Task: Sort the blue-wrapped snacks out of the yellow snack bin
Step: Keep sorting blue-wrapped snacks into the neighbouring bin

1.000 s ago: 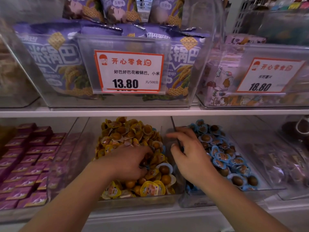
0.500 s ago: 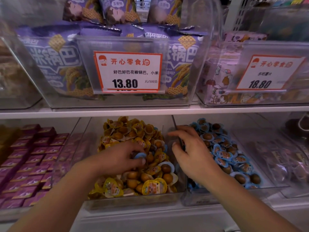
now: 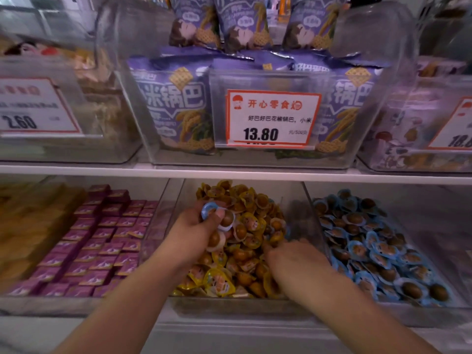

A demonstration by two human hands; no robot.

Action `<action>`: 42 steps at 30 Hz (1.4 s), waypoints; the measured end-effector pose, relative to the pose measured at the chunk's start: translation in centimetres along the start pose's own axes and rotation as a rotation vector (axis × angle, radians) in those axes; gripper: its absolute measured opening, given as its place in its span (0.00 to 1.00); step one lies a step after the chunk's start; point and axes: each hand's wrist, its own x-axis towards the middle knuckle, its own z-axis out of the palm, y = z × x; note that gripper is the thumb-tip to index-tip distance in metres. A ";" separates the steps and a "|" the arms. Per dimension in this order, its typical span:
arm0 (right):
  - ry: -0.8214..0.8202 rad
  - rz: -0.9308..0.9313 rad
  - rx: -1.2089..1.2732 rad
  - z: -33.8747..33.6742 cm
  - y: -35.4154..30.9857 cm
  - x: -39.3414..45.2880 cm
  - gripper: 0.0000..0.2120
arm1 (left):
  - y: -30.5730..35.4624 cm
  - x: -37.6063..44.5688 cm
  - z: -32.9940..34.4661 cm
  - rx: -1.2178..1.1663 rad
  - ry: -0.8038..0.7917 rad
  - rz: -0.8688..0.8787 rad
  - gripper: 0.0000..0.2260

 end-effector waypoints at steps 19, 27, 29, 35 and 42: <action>0.144 0.120 2.424 -3.4 0.6 -0.3 0.14 | 1.6 -2.7 3.5 0.030 0.173 0.492 0.09; 0.150 0.036 2.228 -2.4 -0.1 -1.7 0.17 | 0.9 -3.8 6.7 0.535 -0.045 0.627 0.25; 0.304 0.100 2.046 -2.2 0.5 -2.3 0.12 | 0.9 -4.2 7.7 0.548 -0.107 0.603 0.34; 0.529 0.039 1.849 -0.5 5.6 -3.8 0.07 | 0.8 -4.3 9.7 0.342 -0.254 0.582 0.38; 0.516 0.547 1.199 3.7 16.5 -4.2 0.17 | -0.1 -2.2 9.9 0.450 -0.133 0.494 0.25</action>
